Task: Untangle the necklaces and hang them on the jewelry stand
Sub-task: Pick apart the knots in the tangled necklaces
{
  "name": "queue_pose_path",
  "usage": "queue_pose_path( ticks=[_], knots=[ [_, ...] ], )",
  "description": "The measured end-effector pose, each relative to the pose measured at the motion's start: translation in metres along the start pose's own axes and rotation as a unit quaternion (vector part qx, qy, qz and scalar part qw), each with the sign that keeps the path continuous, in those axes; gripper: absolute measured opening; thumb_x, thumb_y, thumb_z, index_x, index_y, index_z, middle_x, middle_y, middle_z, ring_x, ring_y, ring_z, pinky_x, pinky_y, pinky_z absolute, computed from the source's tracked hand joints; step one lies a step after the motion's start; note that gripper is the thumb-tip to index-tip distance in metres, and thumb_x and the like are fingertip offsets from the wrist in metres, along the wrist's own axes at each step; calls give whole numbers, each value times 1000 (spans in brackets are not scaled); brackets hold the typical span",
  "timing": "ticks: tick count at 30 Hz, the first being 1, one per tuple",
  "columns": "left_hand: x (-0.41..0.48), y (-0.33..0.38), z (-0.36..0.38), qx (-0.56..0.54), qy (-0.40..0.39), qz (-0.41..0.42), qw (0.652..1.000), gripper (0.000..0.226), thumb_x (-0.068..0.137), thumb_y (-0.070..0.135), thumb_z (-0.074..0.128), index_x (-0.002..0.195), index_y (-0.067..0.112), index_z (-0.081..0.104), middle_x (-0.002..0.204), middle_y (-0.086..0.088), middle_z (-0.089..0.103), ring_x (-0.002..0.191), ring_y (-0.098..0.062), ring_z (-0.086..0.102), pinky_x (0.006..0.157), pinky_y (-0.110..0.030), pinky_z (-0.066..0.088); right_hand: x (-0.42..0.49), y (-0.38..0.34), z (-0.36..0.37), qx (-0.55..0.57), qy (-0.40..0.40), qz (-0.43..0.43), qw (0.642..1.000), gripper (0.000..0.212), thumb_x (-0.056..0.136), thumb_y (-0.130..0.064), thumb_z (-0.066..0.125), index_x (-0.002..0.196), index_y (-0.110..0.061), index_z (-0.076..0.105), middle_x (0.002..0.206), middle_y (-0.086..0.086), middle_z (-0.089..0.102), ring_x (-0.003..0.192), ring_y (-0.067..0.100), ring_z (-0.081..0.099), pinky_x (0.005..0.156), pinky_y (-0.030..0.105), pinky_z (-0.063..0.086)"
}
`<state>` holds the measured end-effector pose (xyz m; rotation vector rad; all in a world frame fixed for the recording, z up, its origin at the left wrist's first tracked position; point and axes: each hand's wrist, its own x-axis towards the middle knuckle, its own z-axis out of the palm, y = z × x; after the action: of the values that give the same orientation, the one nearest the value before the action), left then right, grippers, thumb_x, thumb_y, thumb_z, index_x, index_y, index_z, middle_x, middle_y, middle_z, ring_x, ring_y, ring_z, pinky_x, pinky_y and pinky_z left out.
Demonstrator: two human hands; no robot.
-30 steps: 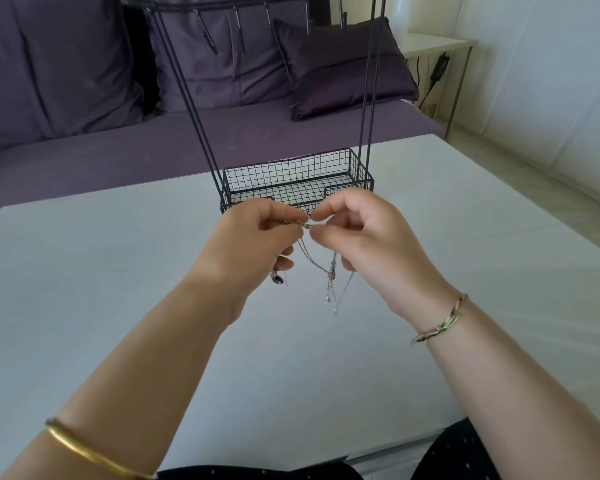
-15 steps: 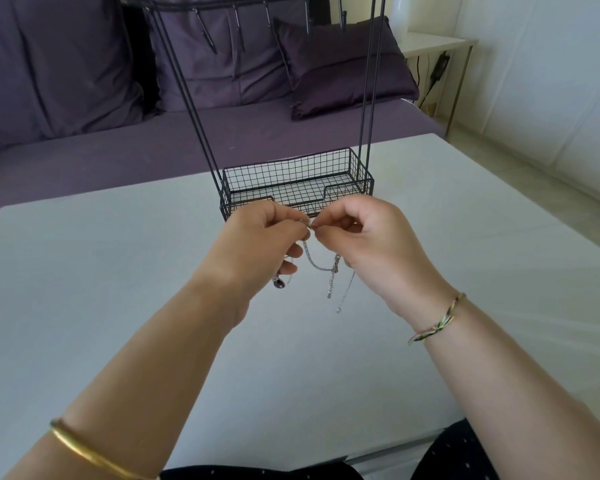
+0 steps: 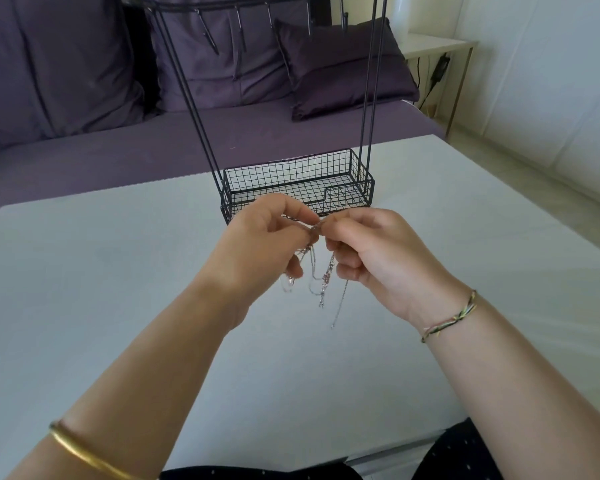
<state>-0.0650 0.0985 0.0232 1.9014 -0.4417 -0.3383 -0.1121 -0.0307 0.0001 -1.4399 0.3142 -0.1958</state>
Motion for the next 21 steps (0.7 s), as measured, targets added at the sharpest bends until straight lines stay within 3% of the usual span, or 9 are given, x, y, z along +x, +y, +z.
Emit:
queue_pose_path(
  ticks=[4, 7, 13, 17, 21],
  knots=[
    [0, -3, 0, 36, 23, 35, 998, 6, 84, 12, 65, 84, 18, 65, 67, 9, 62, 47, -5, 53, 55, -21, 46, 0, -1, -1, 5, 2, 5, 1000, 14, 84, -6, 59, 72, -9, 65, 59, -1, 49, 44, 9, 33, 45, 21, 32],
    [0, -6, -1, 77, 46, 61, 994, 9, 85, 11, 64, 79, 18, 62, 69, 11, 61, 45, -2, 53, 48, -15, 43, 1, -1, -1, 8, 4, 8, 1000, 14, 84, -5, 59, 71, -8, 65, 58, 0, 50, 45, 10, 32, 44, 21, 31],
    [0, -3, 0, 69, 61, 44, 995, 7, 86, 11, 62, 80, 15, 61, 76, 11, 62, 56, -2, 61, 57, -20, 46, 0, -3, -4, -7, 31, -21, 999, 12, 81, -2, 59, 71, -5, 66, 59, 4, 57, 43, 12, 36, 41, 22, 33],
    [1, -3, 0, 76, 70, 37, 994, 9, 86, 13, 62, 79, 18, 62, 76, 13, 60, 71, -5, 55, 67, -21, 47, 0, -2, -4, -28, 45, -46, 998, 14, 83, -3, 59, 71, -7, 65, 62, 4, 61, 41, 12, 44, 43, 24, 38],
    [0, 0, 1, 71, 75, 32, 994, 8, 87, 13, 61, 80, 16, 59, 79, 6, 61, 73, -9, 53, 65, -23, 44, -2, -1, -2, -22, 38, -41, 998, 11, 85, -1, 57, 76, -3, 63, 68, 6, 60, 40, 14, 50, 40, 24, 43]
  ],
)
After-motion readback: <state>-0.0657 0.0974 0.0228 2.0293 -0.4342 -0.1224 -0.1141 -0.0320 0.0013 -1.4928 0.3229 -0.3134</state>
